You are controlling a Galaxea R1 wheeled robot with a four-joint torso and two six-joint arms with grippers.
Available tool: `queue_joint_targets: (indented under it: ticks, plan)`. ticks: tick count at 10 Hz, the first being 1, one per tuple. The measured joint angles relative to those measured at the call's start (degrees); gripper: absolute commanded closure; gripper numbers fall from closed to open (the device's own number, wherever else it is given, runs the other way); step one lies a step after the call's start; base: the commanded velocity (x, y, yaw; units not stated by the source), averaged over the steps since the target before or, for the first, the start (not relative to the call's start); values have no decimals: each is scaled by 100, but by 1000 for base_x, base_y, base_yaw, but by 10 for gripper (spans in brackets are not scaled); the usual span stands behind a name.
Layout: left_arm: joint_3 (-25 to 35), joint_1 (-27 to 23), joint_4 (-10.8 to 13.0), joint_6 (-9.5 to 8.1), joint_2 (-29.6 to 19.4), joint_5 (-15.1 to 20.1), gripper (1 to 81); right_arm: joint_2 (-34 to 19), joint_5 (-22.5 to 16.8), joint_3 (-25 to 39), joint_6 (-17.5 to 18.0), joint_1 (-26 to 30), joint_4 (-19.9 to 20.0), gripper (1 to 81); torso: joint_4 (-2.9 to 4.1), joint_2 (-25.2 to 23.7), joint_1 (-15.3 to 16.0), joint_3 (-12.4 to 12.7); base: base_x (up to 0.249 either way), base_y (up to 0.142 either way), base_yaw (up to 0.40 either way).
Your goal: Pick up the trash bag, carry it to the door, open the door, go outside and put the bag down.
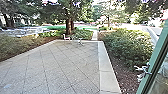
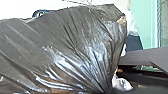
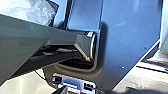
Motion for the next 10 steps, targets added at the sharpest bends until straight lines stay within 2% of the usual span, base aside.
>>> queue_joint_targets:
  ticks: [1, 2, 10]
  plan:
    - [2, 13, 0, 0, 2, 5, 811, 0, 2, 0, 0, 0, 1, 10, 129, 0, 2, 0, 129, 0, 0]
    - [0, 29, 0, 0, 0, 9, 811, 0, 2, 0, 0, 0, 1, 10, 173, 0, 0, 0, 134, 0, 0]
    - [-4, -4, 0, -2, 2, 7, 811, -4, 13, -1, -1, 39, 6, 10, 171, 2, 2, -2, 137, 0, 0]
